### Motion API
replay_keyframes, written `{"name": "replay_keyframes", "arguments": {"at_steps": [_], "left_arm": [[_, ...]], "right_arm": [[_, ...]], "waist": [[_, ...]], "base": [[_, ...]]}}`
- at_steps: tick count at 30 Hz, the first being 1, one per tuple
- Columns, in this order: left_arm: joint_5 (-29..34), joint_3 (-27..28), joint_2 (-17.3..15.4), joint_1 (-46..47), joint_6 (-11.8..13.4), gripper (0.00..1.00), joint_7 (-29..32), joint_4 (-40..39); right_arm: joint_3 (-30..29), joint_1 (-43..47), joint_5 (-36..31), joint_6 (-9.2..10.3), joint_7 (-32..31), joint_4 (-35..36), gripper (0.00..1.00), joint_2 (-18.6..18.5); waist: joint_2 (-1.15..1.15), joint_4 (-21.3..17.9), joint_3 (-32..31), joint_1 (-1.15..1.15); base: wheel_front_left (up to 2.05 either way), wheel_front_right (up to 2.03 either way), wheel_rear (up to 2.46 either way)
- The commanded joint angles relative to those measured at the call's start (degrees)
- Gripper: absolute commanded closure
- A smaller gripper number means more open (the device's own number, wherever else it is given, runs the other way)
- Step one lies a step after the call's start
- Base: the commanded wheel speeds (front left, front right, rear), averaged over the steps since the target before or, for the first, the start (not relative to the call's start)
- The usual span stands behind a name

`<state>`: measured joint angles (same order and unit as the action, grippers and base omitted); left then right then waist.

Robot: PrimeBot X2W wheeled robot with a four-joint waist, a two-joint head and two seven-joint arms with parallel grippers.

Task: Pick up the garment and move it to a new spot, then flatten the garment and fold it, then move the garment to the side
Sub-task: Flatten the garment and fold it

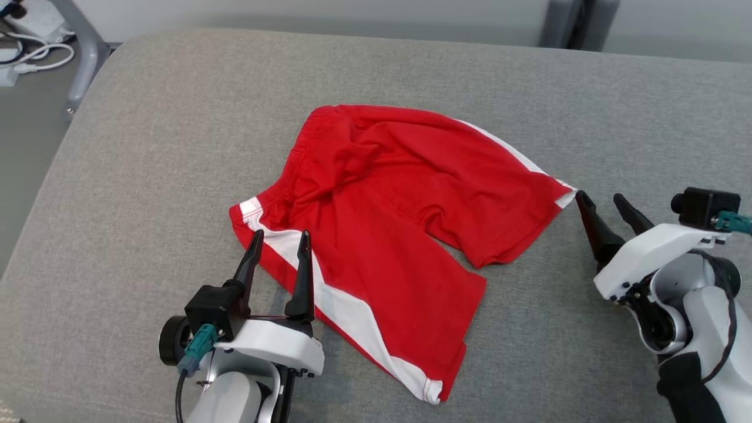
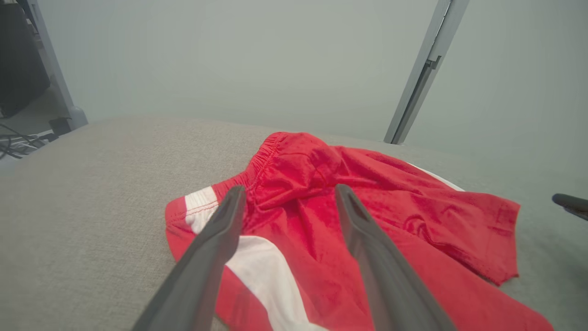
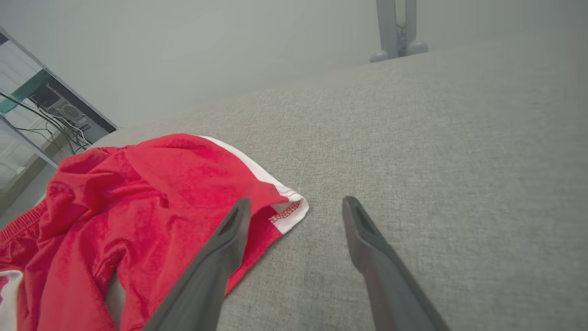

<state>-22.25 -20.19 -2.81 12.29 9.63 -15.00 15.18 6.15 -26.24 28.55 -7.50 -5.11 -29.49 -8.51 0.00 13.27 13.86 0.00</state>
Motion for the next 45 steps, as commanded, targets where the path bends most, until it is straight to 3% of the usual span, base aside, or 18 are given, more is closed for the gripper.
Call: {"name": "replay_keyframes", "arguments": {"at_steps": [1,16,17,18,22,23,30,38,42,43,44,45], "left_arm": [[-0.3,-0.1,-0.2,1.0,0.3,0.0,-0.2,-0.1],[-1.3,-1.8,-0.2,2.1,1.3,0.0,-0.2,-1.2],[-1.4,-1.9,-0.2,2.1,1.4,0.0,-0.2,-1.2],[-1.5,-1.9,-0.3,2.2,1.5,0.0,-0.2,-1.2],[-1.9,-2.1,-0.2,2.4,1.7,0.0,-0.2,-1.4],[-2.2,-2.4,-0.2,2.5,1.7,0.0,-0.2,-1.6],[-3.2,-3.7,-0.2,3.2,1.8,0.0,-0.2,-2.1],[-4.0,-4.8,-0.2,3.9,2.1,0.0,-0.2,-2.6],[-4.0,-5.0,-0.2,3.9,2.3,0.0,-0.2,-2.8],[-4.0,-5.1,-0.2,4.0,2.4,0.0,-0.2,-2.8],[-4.0,-5.1,-0.2,4.0,2.5,0.0,-0.2,-2.8],[-4.0,-5.0,-0.2,3.9,2.6,0.0,-0.2,-2.8]], "right_arm": [[0.0,-1.0,1.4,0.03,-0.5,-0.9,0.0,-0.8],[7.7,-8.4,15.0,0.03,-5.9,-10.7,0.0,-4.9],[8.4,-8.4,15.6,0.03,-6.0,-10.9,0.73,-5.1],[9.2,-8.5,15.9,0.03,-5.8,-11.0,1.0,-5.4],[11.0,-9.5,16.4,0.03,-3.0,-11.1,1.0,-7.5],[12.3,-11.7,14.6,0.03,-0.1,-11.3,1.0,-10.0],[14.8,-20.7,10.0,0.03,4.2,-13.4,1.0,-15.8],[16.3,-31.2,6.1,0.03,6.6,-19.6,1.0,-19.6],[19.4,-34.6,3.1,0.03,6.8,-24.0,1.0,-19.8],[20.0,-35.3,2.3,0.03,7.2,-25.0,0.85,-19.8],[20.4,-35.8,1.7,0.03,7.8,-26.1,0.18,-19.8],[20.8,-36.0,1.6,0.03,8.2,-27.2,0.0,-19.3]], "waist": [[0.0,1.6,1.4,0.0],[0.0,5.5,3.5,0.0],[0.0,5.7,3.6,0.0],[0.0,5.8,3.6,0.0],[0.0,6.4,3.8,0.0],[0.0,6.8,4.0,0.0],[0.0,8.6,5.1,0.0],[0.0,10.7,6.5,0.0],[0.0,11.1,6.9,0.0],[0.0,11.1,6.9,0.0],[0.0,11.0,6.9,0.0],[0.0,10.8,6.8,0.0]], "base": [[0.0,0.0,0.0],[0.0,0.0,0.0],[0.0,0.0,0.0],[0.0,0.0,0.0],[0.0,0.0,0.0],[0.0,0.0,0.0],[0.0,0.0,0.0],[0.0,0.0,0.0],[0.0,0.0,0.0],[0.0,0.0,0.0],[0.0,0.0,0.0],[0.0,0.0,0.0]]}}
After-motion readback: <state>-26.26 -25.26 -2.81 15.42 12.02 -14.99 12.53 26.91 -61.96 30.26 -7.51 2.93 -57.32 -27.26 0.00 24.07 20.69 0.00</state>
